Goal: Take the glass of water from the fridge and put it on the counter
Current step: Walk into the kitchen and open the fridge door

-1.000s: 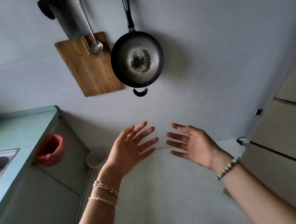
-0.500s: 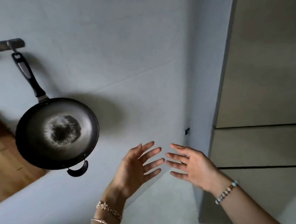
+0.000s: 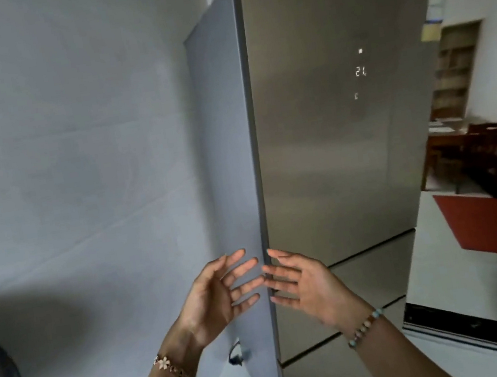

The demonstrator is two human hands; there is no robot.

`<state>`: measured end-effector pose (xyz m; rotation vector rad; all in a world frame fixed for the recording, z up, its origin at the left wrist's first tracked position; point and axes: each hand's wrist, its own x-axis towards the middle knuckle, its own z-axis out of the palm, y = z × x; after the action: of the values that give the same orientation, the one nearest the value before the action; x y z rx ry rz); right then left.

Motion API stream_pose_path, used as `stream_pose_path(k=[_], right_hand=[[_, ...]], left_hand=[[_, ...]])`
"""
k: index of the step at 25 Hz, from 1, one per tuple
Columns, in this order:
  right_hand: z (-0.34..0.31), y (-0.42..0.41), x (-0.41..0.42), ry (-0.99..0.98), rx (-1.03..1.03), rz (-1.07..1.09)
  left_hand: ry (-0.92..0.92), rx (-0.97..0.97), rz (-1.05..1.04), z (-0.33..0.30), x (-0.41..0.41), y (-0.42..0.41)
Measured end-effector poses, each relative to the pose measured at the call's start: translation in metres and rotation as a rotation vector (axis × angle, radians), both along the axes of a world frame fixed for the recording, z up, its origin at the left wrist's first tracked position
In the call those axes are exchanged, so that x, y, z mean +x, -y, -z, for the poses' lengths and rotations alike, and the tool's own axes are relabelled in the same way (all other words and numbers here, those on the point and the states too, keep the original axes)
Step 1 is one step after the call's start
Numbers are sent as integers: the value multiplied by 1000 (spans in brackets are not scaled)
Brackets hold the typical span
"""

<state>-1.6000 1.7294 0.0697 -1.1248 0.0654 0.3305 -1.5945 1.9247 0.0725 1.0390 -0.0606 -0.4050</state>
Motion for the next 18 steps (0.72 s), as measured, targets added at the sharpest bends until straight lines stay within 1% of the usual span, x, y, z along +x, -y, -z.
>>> stream_pose_path(k=[3,7,9,11,12,13,15,16,18], right_hand=[[-40,19,28,98,26,53],[-97,38,62,252,27,89],[-121,40,76,331,-2,133],[-134,31,89,437,-84,235],[-136,24,97,522,-175,334],[-133,18,105,631,-328,478],[-125,5,122,858,-782,756],[-124,-2,130,928,-964,819],[-126,-15,145,974,-1156,858]], left_hand=[[83,-7,16,-36,34,5],[195,3,-18,-83,69,0],[213,-4,-12,-94,82,-1],[208,7,-4,-95,94,0],[204,10,-9,-94,101,2],[201,22,-26,-91,109,5],[210,64,-64,-85,121,16],[231,100,-82,-82,129,23],[366,253,-167,-81,146,37]])
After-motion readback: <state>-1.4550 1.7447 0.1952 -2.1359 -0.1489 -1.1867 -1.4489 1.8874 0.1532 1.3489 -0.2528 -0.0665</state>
